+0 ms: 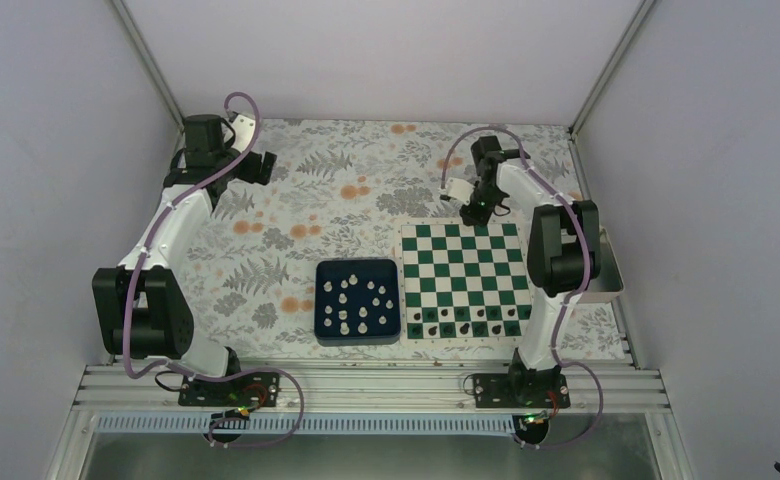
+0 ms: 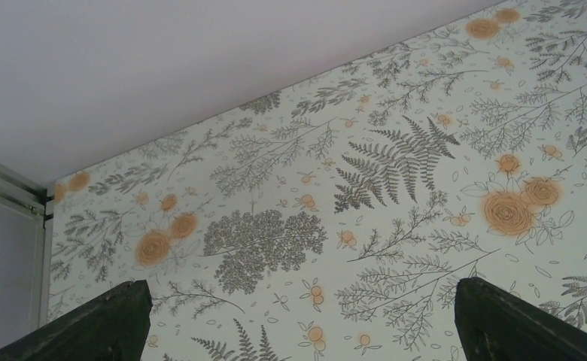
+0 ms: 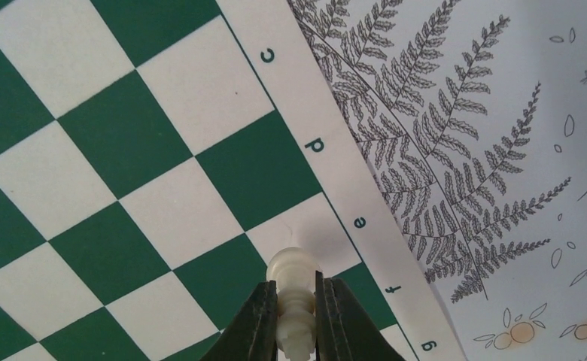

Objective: Set up the chess pieces on the board
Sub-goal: Place the chess piece on the chessboard.

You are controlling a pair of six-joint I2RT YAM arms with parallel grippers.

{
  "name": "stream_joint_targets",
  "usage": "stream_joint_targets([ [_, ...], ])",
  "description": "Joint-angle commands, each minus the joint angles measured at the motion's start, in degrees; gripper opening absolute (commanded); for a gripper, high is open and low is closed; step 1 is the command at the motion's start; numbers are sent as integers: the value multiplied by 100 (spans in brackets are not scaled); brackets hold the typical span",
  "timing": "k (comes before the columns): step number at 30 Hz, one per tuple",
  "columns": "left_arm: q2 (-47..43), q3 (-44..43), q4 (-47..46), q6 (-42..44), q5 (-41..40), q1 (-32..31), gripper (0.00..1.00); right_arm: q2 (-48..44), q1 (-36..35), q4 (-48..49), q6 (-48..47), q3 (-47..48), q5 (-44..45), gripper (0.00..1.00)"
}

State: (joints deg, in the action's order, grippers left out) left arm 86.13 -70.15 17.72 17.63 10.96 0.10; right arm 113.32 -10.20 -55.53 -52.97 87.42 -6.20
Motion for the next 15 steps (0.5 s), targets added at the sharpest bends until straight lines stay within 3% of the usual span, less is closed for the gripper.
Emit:
stream_joint_targets([
  [1,-137,52,-97,83,-15,-27,100,147,88,102,-81,-59,43,9],
  [15,-130,90,-103,101,9,-19,100,344,104,413,-81,-155,19,9],
])
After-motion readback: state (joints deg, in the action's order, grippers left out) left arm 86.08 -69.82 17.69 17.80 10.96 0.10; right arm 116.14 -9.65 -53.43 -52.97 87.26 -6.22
